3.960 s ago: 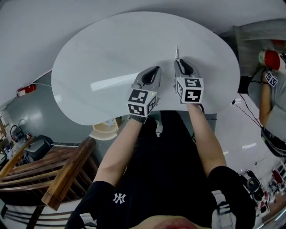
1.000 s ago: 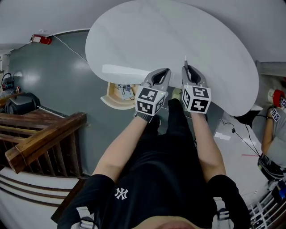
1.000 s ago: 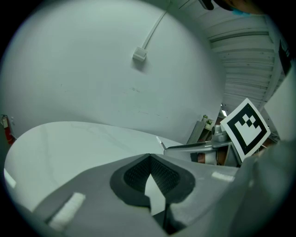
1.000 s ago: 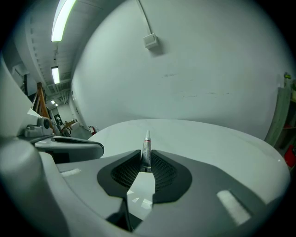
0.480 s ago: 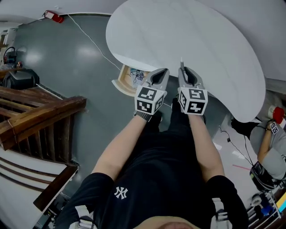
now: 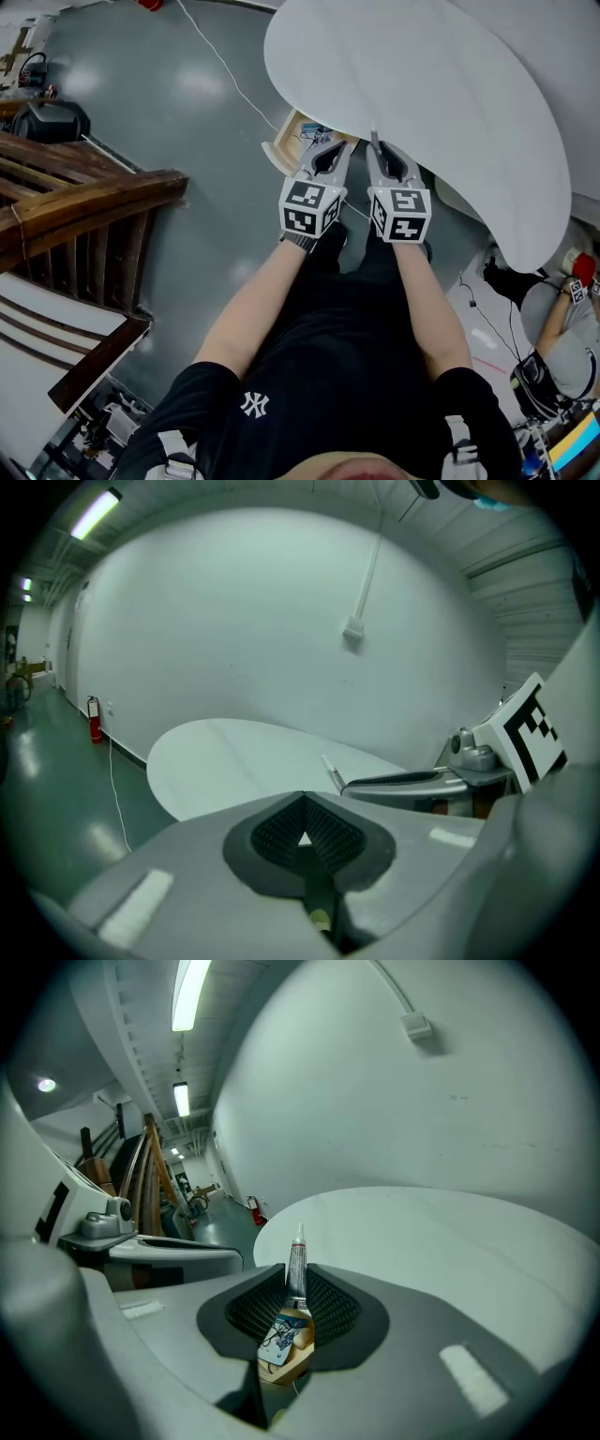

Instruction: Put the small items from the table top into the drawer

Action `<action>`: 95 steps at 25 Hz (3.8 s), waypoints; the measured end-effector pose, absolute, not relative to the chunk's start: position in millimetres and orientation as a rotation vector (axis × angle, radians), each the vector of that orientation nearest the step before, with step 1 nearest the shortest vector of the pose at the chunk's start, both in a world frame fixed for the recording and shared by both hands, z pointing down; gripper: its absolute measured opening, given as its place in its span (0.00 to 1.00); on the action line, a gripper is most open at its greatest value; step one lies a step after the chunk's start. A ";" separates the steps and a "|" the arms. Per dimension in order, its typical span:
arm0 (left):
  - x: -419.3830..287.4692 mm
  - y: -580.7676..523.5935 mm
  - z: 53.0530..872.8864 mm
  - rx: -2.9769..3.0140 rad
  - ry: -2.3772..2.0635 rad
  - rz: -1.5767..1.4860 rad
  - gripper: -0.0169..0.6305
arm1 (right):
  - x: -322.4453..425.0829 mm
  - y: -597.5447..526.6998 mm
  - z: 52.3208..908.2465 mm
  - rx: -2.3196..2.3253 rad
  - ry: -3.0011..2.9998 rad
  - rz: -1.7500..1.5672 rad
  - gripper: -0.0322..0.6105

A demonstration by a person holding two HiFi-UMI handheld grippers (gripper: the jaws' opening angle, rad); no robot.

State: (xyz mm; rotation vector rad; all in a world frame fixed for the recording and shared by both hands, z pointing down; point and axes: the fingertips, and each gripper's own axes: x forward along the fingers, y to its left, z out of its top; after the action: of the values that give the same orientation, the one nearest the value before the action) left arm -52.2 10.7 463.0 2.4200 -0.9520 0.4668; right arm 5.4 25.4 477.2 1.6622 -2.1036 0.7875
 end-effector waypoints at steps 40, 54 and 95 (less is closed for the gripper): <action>-159.4 -21.4 561.6 2.193 -1.165 0.435 0.04 | -119.0 30.1 647.2 1.004 -2.066 0.744 0.20; -170.8 -25.8 550.8 2.195 -1.197 0.424 0.04 | -126.2 26.5 633.0 0.960 -2.082 0.709 0.15; -98.4 -64.4 259.9 2.560 -0.961 0.123 0.04 | -55.6 -67.9 272.5 1.569 -2.466 0.447 0.08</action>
State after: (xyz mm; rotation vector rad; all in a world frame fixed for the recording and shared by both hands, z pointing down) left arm -98.4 -64.4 259.9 2.5599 -0.9606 0.1229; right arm -55.6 -67.9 272.5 1.5685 -2.4658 0.4468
